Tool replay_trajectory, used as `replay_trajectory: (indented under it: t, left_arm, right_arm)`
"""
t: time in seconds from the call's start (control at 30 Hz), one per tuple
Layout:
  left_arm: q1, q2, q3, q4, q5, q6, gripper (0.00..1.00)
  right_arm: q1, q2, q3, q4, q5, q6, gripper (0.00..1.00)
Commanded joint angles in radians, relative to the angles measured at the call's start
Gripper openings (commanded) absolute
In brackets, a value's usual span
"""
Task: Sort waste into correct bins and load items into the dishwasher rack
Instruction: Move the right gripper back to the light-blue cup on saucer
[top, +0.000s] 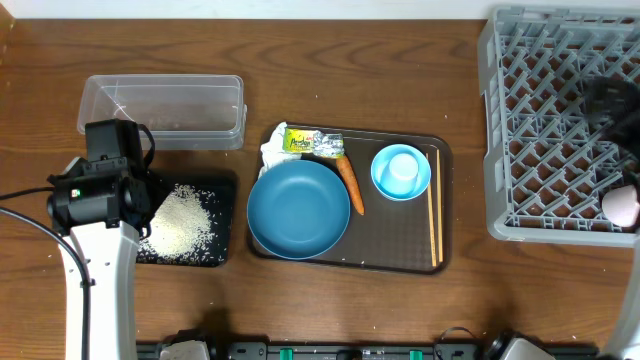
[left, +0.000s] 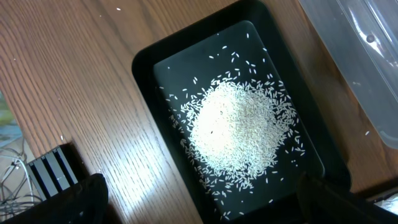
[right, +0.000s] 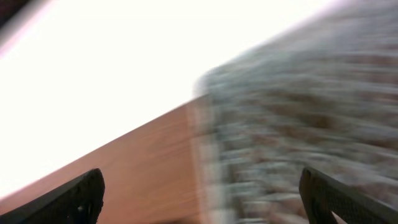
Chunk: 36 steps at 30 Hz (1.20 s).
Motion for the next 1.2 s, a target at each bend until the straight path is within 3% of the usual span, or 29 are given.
replay_trajectory:
  t: [0.0,0.1,0.33,0.43,0.63,1.17]
  left_arm:
    - [0.006,0.001,0.011,-0.003,-0.003,-0.005,0.99]
    - [0.006,0.001,0.011,-0.003,-0.003,-0.005,0.99]
    - [0.006,0.001,0.011,-0.003,-0.003,-0.005,0.99]
    - [0.006,0.001,0.011,-0.003,-0.003,-0.005,0.99]
    - [0.006,0.001,0.011,-0.003,-0.003,-0.005,0.99]
    - [0.006,0.001,0.011,-0.003,-0.003,-0.005,0.99]
  right_arm:
    - [0.119,-0.007,0.013,-0.031,-0.282,0.003,0.99]
    - [0.266,-0.006,0.013,-0.135,-0.143,-0.053,0.99]
    - [0.656,0.031,0.013,-0.317,0.49,-0.053,0.99]
    - [0.772,0.075,0.013,-0.32,0.602,-0.024,0.99]
    - [0.882,0.197,0.013,-0.319,0.684,0.079,0.99]
    - [0.915,0.385,0.013,-0.314,0.682,0.113,0.99]
